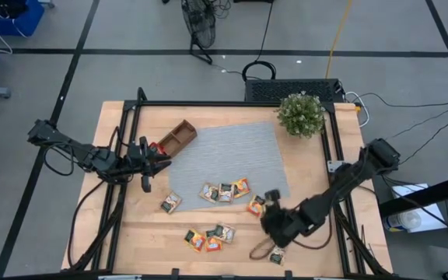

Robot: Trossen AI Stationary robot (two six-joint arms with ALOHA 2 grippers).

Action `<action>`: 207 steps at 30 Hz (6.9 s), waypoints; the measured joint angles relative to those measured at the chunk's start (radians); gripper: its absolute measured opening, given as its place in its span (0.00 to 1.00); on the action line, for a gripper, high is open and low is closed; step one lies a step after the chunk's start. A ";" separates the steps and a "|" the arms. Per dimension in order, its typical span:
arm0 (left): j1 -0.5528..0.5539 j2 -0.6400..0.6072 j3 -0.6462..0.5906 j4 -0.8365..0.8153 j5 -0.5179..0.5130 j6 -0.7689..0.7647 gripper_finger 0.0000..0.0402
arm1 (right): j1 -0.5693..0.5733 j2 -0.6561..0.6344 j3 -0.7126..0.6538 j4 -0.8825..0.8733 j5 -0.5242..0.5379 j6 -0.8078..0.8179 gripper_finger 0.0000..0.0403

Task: Pick & Place Tea
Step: Put the brown tea bag into the middle section of the wooden organizer

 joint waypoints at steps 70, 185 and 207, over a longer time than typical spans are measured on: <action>0.022 0.023 0.000 0.089 -0.062 0.051 0.23 | -0.648 0.326 -0.216 1.717 -0.020 -1.558 0.00; 0.536 0.233 -0.124 0.265 0.109 0.165 0.00 | -0.659 0.320 -0.098 1.469 0.053 -0.812 0.54; 0.554 0.132 -0.407 0.294 -0.113 -0.086 0.07 | -0.663 0.293 -0.119 1.491 0.002 -0.812 0.51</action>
